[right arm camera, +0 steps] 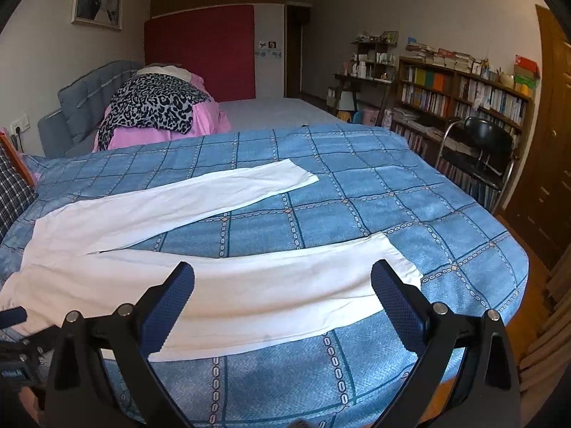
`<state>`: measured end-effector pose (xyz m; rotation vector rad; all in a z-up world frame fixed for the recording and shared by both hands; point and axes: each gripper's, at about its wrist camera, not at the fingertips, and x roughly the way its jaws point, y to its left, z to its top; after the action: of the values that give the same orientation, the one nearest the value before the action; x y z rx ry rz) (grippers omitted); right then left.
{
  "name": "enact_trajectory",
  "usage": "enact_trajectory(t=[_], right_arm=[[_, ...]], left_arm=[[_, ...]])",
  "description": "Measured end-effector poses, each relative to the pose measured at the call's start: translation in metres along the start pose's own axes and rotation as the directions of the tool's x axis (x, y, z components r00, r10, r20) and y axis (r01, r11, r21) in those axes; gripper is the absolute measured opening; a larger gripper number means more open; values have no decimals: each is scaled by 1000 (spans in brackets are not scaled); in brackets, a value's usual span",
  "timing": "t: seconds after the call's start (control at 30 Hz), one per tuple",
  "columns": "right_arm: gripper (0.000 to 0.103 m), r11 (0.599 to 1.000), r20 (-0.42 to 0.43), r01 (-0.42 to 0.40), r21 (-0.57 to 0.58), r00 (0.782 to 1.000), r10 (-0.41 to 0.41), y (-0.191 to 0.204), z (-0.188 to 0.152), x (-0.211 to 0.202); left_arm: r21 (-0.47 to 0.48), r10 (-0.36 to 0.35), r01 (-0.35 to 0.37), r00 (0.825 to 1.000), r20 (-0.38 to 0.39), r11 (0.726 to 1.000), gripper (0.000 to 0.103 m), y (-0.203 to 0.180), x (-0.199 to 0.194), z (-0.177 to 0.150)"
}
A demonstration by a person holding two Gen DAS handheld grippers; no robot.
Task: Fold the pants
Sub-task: 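Move both grippers toward the waistband of the white pants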
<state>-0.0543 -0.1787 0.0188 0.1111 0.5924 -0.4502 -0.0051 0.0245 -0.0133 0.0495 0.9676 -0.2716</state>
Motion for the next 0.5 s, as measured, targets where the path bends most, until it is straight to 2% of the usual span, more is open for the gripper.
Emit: enact_trajectory(t=[0.13, 0.27, 0.4, 0.5], right_arm=[[98, 998, -49, -46, 31, 998, 47, -8, 1, 10], [98, 996, -96, -58, 69, 993, 65, -16, -1, 23], [98, 997, -110, -44, 70, 993, 52, -18, -2, 32], [98, 996, -114, -52, 74, 992, 60, -18, -3, 37]], left_arm=[[-10, 89, -88, 996, 29, 996, 100, 12, 6, 10], [-22, 189, -188, 981, 52, 982, 101, 27, 16, 21], [-65, 222, -220, 974, 34, 973, 101, 44, 24, 31], [-64, 234, -232, 972, 24, 971, 101, 48, 29, 32]])
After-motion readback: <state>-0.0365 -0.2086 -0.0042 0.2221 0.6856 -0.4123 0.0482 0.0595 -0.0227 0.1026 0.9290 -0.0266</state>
